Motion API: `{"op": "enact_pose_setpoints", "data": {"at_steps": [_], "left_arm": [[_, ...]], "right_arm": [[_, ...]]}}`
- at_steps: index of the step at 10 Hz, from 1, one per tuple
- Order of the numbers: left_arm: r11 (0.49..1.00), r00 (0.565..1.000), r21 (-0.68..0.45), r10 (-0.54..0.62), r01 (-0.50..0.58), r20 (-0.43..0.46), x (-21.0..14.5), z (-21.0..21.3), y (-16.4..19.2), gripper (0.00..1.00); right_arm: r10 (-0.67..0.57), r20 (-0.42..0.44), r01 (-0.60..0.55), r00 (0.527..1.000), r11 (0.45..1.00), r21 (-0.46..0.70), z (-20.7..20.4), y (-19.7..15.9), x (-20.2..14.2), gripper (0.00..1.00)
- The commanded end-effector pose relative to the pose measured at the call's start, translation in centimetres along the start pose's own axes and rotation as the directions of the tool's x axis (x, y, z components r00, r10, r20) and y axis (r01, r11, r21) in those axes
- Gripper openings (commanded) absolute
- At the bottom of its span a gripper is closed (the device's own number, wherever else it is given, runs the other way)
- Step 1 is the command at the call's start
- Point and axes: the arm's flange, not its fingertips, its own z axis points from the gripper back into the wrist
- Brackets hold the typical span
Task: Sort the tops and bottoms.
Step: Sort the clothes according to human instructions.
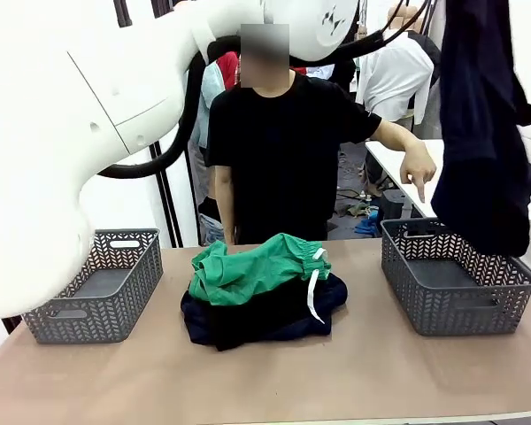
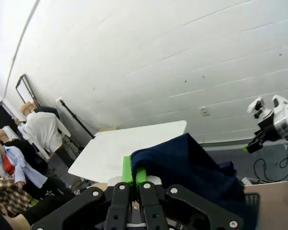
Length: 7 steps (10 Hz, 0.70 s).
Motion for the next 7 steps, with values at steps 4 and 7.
{"op": "enact_pose_setpoints", "data": {"at_steps": [4,7], "left_arm": [[1.000,1.000,-0.016,-0.026,0.026,0.008,3.27,1.80,-1.22,0.00],[1.000,1.000,-0.016,-0.026,0.026,0.008,3.27,1.80,-1.22,0.00]], "right_arm": [[-0.007,-0.005,0.007,1.000,1.000,-0.002,0.07,0.15,0.03,1.00],[-0.007,-0.005,0.007,1.000,1.000,-0.002,0.07,0.15,0.03,1.00]]}}
